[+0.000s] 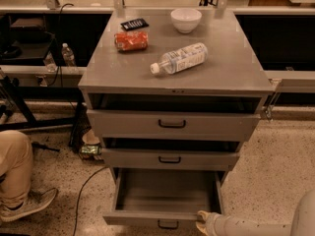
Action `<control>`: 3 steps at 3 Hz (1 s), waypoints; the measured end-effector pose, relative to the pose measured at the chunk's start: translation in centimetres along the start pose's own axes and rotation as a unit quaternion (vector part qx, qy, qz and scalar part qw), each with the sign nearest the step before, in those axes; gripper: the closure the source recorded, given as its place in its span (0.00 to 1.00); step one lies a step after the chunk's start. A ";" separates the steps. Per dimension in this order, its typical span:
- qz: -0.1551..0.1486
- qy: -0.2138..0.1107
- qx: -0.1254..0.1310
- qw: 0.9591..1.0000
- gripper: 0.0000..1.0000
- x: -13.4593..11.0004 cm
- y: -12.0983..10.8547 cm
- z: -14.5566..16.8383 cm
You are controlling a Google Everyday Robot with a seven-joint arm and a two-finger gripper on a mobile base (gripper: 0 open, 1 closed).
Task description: Open bottom drawer
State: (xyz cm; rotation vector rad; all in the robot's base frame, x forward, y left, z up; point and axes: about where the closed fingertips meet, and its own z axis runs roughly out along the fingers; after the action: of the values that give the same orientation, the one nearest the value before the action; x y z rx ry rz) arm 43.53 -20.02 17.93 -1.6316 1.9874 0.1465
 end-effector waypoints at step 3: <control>0.000 -0.001 -0.001 1.000 0.50 -0.1 0.1 0.0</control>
Offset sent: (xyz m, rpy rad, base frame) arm 0.0000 0.0000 0.0000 0.0001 0.0001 0.0000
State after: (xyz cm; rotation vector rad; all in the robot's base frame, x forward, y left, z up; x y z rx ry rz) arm 43.46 -19.87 17.98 -1.6324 1.9870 0.1502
